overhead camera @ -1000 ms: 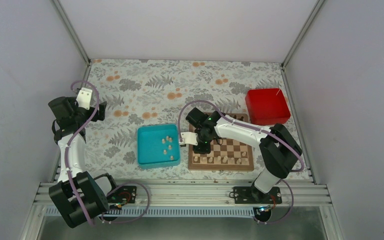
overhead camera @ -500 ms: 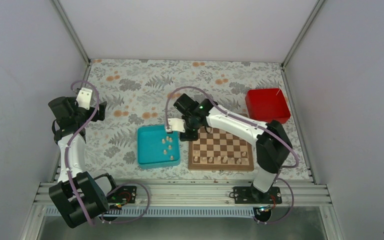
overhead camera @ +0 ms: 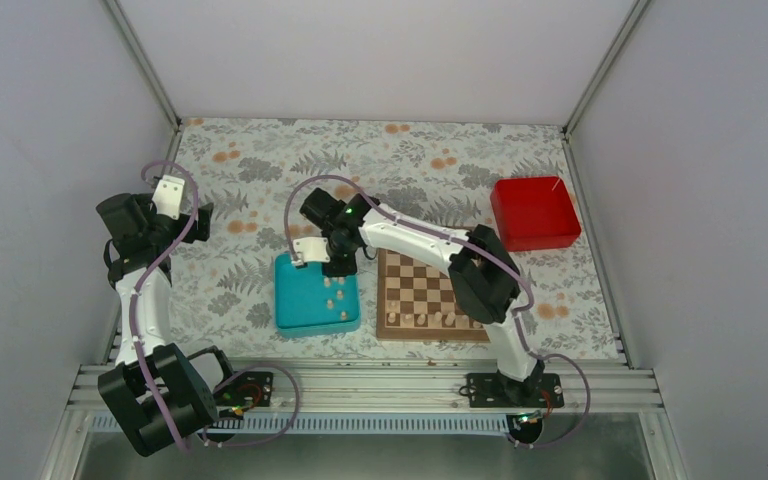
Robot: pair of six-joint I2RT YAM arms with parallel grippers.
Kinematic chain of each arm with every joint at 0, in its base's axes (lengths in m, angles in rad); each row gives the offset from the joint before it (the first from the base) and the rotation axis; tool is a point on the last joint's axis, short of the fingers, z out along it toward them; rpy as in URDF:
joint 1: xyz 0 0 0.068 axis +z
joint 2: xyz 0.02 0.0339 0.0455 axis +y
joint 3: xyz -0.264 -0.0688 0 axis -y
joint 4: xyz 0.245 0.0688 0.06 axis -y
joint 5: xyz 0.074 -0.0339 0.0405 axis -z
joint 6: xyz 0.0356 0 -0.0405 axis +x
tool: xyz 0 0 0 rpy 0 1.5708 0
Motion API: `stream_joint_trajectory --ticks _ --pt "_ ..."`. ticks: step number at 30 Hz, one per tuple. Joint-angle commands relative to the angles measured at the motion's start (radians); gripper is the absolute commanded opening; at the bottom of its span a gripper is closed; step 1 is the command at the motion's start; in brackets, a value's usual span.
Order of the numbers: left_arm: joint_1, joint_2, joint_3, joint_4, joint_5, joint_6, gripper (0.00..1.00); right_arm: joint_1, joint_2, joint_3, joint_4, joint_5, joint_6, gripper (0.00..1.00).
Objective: Set up the chess pieces on the board
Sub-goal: Pick up the chess piece from the storage box.
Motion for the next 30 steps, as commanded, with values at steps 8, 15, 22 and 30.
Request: stream_joint_trajectory --ticks 8,15,22,30 --pt "0.008 -0.008 0.002 0.023 0.037 0.007 1.00 0.008 0.094 0.079 -0.032 -0.034 -0.038 0.36" --pt "0.009 -0.002 0.005 0.019 0.043 0.007 1.00 0.026 0.121 0.078 -0.041 -0.055 -0.054 0.36" --pt "0.009 -0.001 0.004 0.019 0.044 0.008 1.00 0.032 0.140 0.071 -0.012 -0.054 -0.054 0.36" --pt "0.009 0.003 0.005 0.019 0.044 0.009 1.00 0.034 0.153 0.055 0.004 -0.053 -0.059 0.35"
